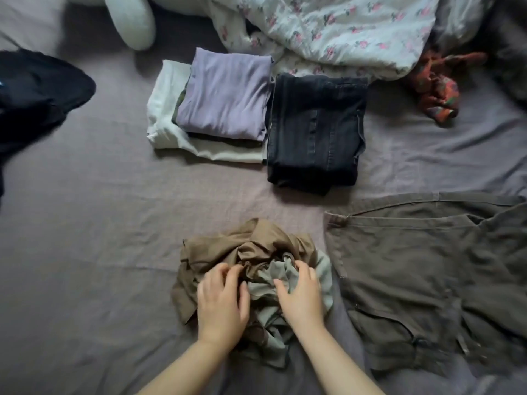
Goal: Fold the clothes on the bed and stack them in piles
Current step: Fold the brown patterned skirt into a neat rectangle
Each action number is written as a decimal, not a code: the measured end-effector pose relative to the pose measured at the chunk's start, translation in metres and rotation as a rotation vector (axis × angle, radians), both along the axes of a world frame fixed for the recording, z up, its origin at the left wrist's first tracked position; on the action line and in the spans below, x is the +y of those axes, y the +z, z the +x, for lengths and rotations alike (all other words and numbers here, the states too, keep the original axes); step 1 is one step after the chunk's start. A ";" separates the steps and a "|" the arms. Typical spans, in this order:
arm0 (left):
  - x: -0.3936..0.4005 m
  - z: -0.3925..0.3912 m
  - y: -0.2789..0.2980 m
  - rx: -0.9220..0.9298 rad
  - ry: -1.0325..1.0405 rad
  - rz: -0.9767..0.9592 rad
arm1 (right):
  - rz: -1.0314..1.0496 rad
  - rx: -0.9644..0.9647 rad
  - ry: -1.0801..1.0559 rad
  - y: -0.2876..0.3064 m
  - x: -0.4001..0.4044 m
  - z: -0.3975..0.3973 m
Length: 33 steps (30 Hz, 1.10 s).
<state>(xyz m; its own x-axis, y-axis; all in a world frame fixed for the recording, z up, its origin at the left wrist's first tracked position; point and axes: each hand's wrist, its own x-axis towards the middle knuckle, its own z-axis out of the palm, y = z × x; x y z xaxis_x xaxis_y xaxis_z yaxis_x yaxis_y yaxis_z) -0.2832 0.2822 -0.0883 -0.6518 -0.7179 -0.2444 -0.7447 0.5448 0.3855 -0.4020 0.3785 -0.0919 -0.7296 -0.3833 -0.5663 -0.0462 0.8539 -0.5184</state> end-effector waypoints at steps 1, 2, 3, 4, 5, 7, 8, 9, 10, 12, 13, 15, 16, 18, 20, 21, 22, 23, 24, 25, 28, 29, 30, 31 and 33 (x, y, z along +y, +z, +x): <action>0.008 0.010 -0.001 -0.042 -0.018 0.094 | -0.002 -0.077 -0.010 0.000 0.001 0.004; 0.014 0.015 -0.001 -0.077 -0.022 0.213 | -0.021 -0.113 -0.014 0.003 0.001 0.007; 0.018 0.017 0.000 -0.096 -0.007 0.296 | -0.052 -0.126 -0.020 0.008 0.000 0.009; 0.020 0.018 0.002 -0.117 0.012 0.352 | -0.085 -0.130 -0.029 0.014 0.000 0.009; 0.020 0.017 0.004 -0.107 0.036 0.392 | -0.123 -0.140 -0.044 0.022 0.000 0.009; 0.017 0.012 0.013 -0.034 0.113 0.466 | -0.241 -0.194 -0.087 0.038 0.002 0.009; 0.015 0.009 0.019 0.023 0.142 0.489 | -0.306 -0.216 -0.116 0.044 0.004 0.010; 0.013 0.006 0.023 0.091 0.167 0.509 | -0.366 -0.240 -0.147 0.050 0.007 0.011; 0.011 0.005 0.029 0.156 0.175 0.524 | -0.420 -0.273 -0.184 0.056 0.009 0.011; 0.010 0.004 0.036 0.269 0.140 0.507 | -0.522 -0.387 -0.297 0.069 0.009 0.014; 0.009 0.003 0.040 0.329 0.118 0.481 | -0.570 -0.460 -0.374 0.076 0.008 0.015; 0.006 0.001 0.049 0.436 0.080 0.435 | -0.656 -0.573 -0.493 0.087 0.006 0.016; 0.005 0.002 0.052 0.476 0.061 0.429 | -0.673 -0.600 -0.517 0.091 0.003 0.017; 0.000 0.005 0.062 0.529 0.090 0.545 | -0.700 -0.628 -0.548 0.103 -0.007 0.025; -0.010 0.013 0.073 0.584 0.228 0.716 | -0.749 -0.604 -0.650 0.114 -0.023 0.035; -0.018 0.019 0.080 0.615 0.306 0.773 | -0.765 -0.577 -0.695 0.120 -0.032 0.040; -0.028 0.027 0.089 0.634 0.374 0.814 | -0.763 -0.548 -0.714 0.125 -0.042 0.045; -0.040 0.036 0.097 0.645 0.427 0.849 | -0.750 -0.522 -0.716 0.129 -0.051 0.051; -0.052 0.045 0.105 0.638 0.468 0.878 | -0.726 -0.492 -0.703 0.134 -0.061 0.058; -0.065 0.055 0.114 0.631 0.508 0.909 | -0.691 -0.461 -0.677 0.139 -0.070 0.066; -0.103 0.083 0.137 0.658 0.645 1.048 | -0.545 -0.227 -0.449 0.159 -0.094 0.103; -0.115 0.091 0.145 0.664 0.683 1.095 | -0.485 -0.090 -0.326 0.165 -0.100 0.116; -0.127 0.098 0.150 0.661 0.711 1.133 | -0.446 0.041 -0.209 0.170 -0.107 0.130; -0.138 0.105 0.155 0.656 0.732 1.168 | -0.436 0.129 -0.117 0.171 -0.112 0.144; -0.156 0.117 0.161 0.662 0.758 1.235 | -0.412 0.130 -0.013 0.167 -0.125 0.169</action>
